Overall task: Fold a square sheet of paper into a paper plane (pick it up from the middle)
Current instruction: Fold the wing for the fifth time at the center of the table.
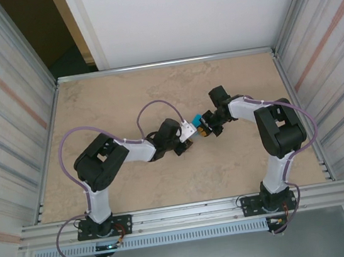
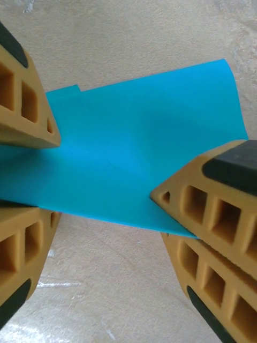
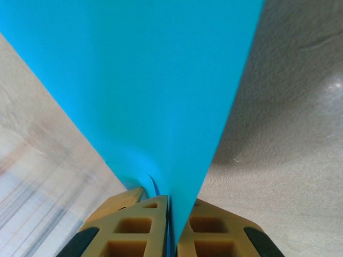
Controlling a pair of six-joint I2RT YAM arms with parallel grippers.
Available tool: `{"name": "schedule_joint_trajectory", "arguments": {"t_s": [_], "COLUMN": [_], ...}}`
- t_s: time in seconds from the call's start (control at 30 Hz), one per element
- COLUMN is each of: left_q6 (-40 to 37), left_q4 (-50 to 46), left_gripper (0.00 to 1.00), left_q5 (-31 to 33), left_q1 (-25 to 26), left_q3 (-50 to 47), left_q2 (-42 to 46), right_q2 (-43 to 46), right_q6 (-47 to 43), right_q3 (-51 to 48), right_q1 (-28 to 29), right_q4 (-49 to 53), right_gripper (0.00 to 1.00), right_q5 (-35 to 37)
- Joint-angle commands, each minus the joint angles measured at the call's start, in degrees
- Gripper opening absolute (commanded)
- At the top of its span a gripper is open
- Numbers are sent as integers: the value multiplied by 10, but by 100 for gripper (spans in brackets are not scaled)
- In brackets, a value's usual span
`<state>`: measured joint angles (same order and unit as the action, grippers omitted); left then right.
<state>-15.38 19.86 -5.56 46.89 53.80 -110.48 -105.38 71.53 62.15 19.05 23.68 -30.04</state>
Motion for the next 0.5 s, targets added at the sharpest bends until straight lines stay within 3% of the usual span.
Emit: {"name": "schedule_joint_trajectory", "arguments": {"t_s": [0.0,0.27,0.47], "left_q6": [2,2,10], "left_q4": [-30,-37,-39], "left_gripper": [31,30,37], "left_q5": [-20,-27,-36], "left_q1": [3,5,5], "left_q3": [15,14,17], "left_q2": [11,12,20], "right_q2": [12,6,1], "right_q6": [9,10,11], "right_q3": [10,9,9], "right_q1": [5,9,11], "right_q4": [13,9,8], "right_gripper": [9,8,8], "right_q5": [1,2,2]}}
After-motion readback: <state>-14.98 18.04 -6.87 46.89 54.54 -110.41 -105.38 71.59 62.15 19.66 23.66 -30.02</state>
